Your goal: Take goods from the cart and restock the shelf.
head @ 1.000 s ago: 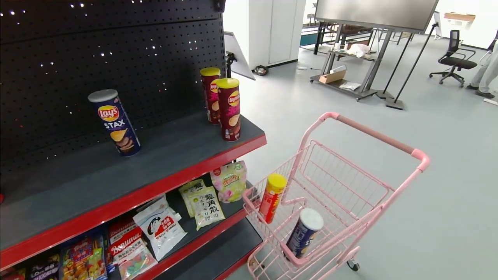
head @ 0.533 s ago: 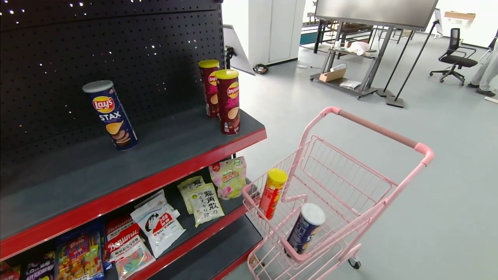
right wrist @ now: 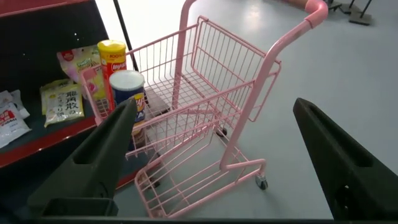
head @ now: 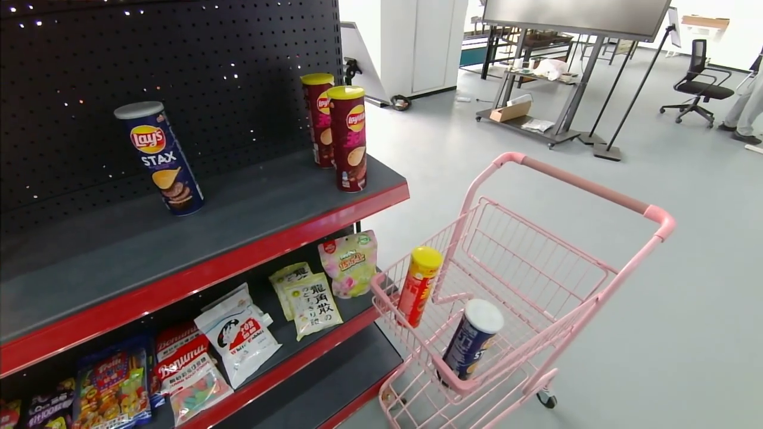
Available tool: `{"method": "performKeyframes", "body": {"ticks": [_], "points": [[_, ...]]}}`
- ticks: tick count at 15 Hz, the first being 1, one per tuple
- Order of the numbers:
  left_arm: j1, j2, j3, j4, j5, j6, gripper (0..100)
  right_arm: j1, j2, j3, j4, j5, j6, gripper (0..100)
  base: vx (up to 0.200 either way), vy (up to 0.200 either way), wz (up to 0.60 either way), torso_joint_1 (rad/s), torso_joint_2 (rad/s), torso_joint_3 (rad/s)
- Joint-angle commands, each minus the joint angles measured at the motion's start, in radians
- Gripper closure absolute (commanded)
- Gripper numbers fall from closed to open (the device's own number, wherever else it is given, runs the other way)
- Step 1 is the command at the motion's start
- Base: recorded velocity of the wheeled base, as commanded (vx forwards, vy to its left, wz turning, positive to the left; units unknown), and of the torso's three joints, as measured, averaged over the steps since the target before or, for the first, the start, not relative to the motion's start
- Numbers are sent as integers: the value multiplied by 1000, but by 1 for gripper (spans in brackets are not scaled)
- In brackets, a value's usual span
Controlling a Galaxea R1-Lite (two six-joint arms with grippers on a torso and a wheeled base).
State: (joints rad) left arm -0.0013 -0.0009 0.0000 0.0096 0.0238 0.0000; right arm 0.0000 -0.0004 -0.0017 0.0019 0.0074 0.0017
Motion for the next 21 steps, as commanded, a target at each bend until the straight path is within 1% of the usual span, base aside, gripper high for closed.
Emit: {"method": "performKeyframes", "body": {"ticks": [1,7,11,14,15,16,17,18,19,20,21], "points": [[1,1,0,0,1,0,0,0,0,0,0,0,0,0,0,0,0,-134,364,217],[1,1,0,0,1,-2,0,0,0,0,0,0,-2,0,0,0,0,-144,372,221],[1,1,0,0,1,0,0,3,5,0,0,8,-14,0,0,0,0,-29,80,47],[1,1,0,0,1,0,0,21,73,-14,-7,51,-8,0,0,0,0,0,0,0],[1,1,0,0,1,0,0,52,194,-170,-11,92,35,0,0,0,0,0,0,0],[1,1,0,0,1,0,0,67,399,-391,-13,98,164,0,0,0,0,0,0,0],[1,1,0,0,1,0,0,71,550,-540,-5,117,221,0,0,0,0,0,0,0],[1,1,0,0,1,0,0,67,685,-577,-25,146,221,0,0,0,0,0,0,0],[0,1,0,0,1,0,0,69,809,-575,-80,189,219,0,0,0,0,0,0,0],[0,1,0,0,1,0,0,69,809,-575,-80,189,219,0,0,0,0,0,0,0],[1,1,0,0,1,0,0,67,1068,-537,-303,266,219,0,0,0,0,0,0,0]]}}
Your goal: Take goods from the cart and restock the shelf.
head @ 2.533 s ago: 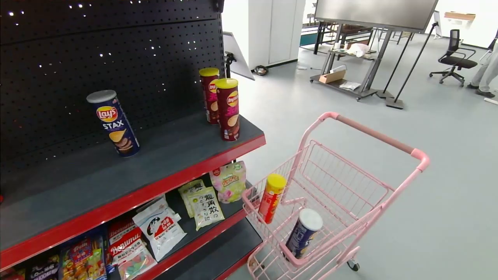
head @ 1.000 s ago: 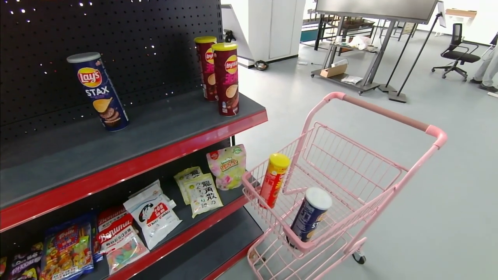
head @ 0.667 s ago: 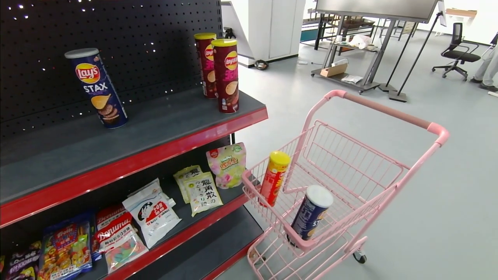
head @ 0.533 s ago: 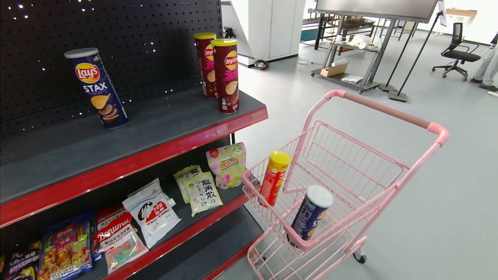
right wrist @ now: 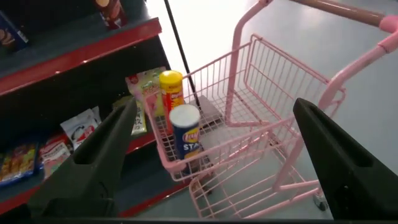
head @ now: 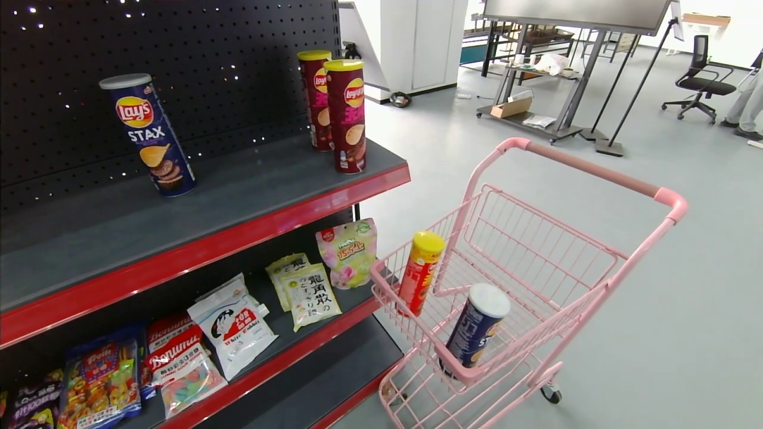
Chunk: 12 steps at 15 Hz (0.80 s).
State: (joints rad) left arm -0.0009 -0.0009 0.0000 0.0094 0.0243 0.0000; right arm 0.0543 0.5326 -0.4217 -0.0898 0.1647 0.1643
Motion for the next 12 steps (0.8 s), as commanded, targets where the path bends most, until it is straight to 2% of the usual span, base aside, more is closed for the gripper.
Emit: {"method": "performKeyframes", "body": {"ticks": [1,3,4,5,6,8,12], "points": [[-1,1,0,0,0,0,0,15,730,-26,-438,190,37,0,0,0,0,0,0,0],[1,1,0,0,0,0,0,35,939,86,-680,216,-75,0,0,0,0,0,0,0],[-1,1,-2,0,0,0,0,78,986,118,-728,214,-80,0,0,0,0,0,0,0],[-1,1,0,0,0,0,0,108,1008,132,-739,214,-72,0,0,0,0,0,0,0],[-1,1,0,0,0,0,0,196,1024,153,-739,213,-46,0,0,0,0,0,0,0],[1,1,0,0,0,0,0,253,1064,158,-748,211,-42,0,0,0,0,0,0,0],[-1,1,0,0,0,0,0,268,1179,126,-768,185,-48,0,0,0,0,0,0,0]]}}
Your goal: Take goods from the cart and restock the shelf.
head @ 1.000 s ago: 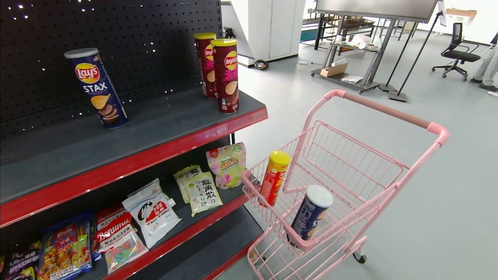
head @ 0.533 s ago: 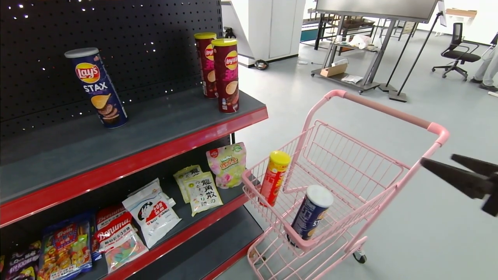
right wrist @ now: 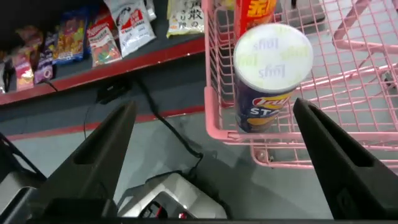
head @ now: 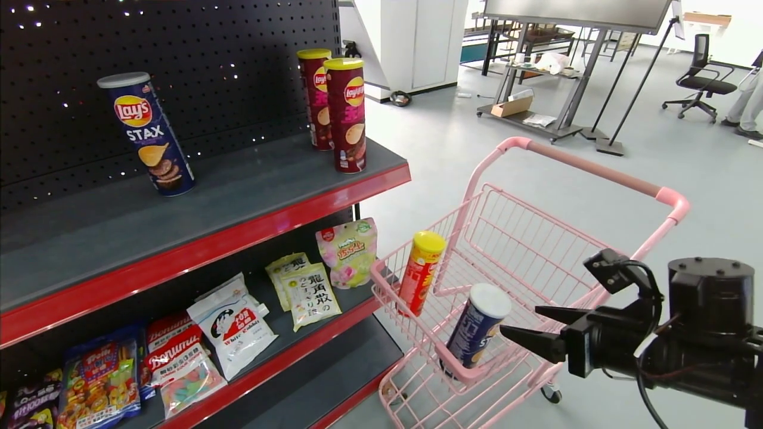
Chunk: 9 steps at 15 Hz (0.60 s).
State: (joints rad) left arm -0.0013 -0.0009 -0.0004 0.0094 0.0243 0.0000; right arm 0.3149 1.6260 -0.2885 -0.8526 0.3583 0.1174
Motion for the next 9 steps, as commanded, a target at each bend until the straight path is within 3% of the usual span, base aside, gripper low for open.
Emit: {"method": "performKeyframes", "body": {"ticks": [1,4,9], "points": [[1,1,0,0,-1,0,0,6,107,-6,-17,-27,2,0,0,0,0,0,0,0],[1,1,-1,0,0,0,0,4,157,-6,-25,-30,7,0,0,0,0,0,0,0],[0,1,0,0,0,0,0,-2,331,-26,-206,-76,-1,0,0,0,0,0,0,0]]}}
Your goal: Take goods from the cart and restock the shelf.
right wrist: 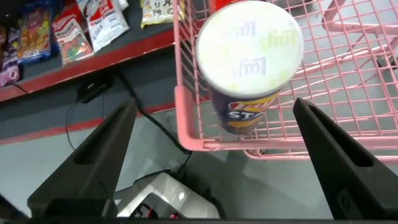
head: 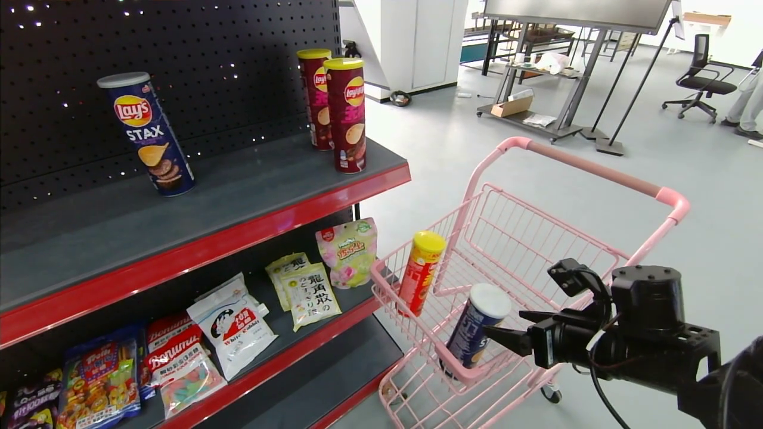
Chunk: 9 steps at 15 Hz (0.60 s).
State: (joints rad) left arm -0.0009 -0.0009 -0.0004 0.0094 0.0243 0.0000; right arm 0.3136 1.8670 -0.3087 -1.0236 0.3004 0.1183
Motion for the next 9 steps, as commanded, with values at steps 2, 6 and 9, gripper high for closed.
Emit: {"method": "performKeyframes", "body": {"ticks": [2,6,9], "points": [[1,1,-1,0,0,0,0,1,123,-16,-53,-27,-2,0,0,0,0,0,0,0],[1,1,-1,0,-1,0,0,9,172,-78,-53,-29,-3,0,0,0,0,0,0,0],[-1,1,0,0,0,0,0,24,207,-122,-55,-30,-3,0,0,0,0,0,0,0]]}}
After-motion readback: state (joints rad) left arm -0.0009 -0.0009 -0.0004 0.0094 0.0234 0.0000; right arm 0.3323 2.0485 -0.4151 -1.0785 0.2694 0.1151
